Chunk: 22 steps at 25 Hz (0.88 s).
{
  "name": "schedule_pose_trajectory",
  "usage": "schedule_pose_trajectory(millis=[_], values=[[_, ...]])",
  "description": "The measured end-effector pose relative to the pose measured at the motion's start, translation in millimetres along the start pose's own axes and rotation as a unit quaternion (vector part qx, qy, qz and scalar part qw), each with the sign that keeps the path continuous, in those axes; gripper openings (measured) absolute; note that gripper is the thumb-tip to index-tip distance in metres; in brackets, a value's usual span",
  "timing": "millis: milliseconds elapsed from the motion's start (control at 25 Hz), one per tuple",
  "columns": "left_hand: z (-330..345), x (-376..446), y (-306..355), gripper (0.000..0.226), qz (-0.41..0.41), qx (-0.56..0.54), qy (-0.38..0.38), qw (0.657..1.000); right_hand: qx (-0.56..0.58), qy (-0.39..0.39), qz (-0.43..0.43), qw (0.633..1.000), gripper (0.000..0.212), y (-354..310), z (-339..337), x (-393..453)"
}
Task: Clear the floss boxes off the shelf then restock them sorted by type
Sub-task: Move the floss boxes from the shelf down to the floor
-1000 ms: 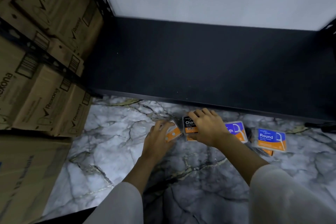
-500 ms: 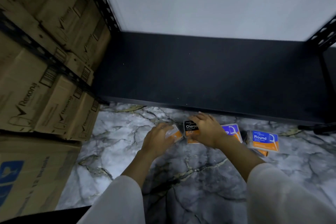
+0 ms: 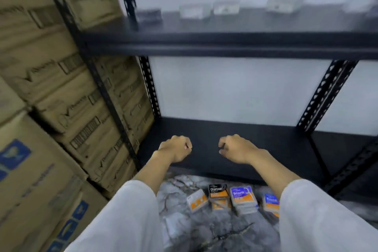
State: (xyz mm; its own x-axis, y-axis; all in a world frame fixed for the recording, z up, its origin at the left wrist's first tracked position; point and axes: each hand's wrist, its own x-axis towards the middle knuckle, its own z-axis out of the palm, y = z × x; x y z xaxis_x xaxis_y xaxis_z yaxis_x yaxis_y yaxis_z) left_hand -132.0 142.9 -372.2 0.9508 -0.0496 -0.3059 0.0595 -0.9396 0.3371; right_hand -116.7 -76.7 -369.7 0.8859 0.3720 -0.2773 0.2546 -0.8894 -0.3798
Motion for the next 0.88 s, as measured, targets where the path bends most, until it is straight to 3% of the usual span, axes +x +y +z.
schedule_pose_trajectory(millis=[440, 560, 880], values=[[-218.4, -92.1, 72.1, 0.024, 0.085, 0.039, 0.226, 0.970, -0.039, 0.195, -0.100, 0.975, 0.020, -115.5, -201.4, -66.8], [-265.9, -82.0, 78.4, 0.022, 0.089, 0.082, 0.296, 0.947, -0.027, 0.242, -0.137, 0.960, 0.015, -136.0, -239.7, -44.4], [-335.9, 14.8, 42.5, 0.022, 0.089, 0.050, 0.329, 0.939, -0.021, 0.291, -0.145, 0.945, 0.023, -137.9, -291.4, 54.9]])
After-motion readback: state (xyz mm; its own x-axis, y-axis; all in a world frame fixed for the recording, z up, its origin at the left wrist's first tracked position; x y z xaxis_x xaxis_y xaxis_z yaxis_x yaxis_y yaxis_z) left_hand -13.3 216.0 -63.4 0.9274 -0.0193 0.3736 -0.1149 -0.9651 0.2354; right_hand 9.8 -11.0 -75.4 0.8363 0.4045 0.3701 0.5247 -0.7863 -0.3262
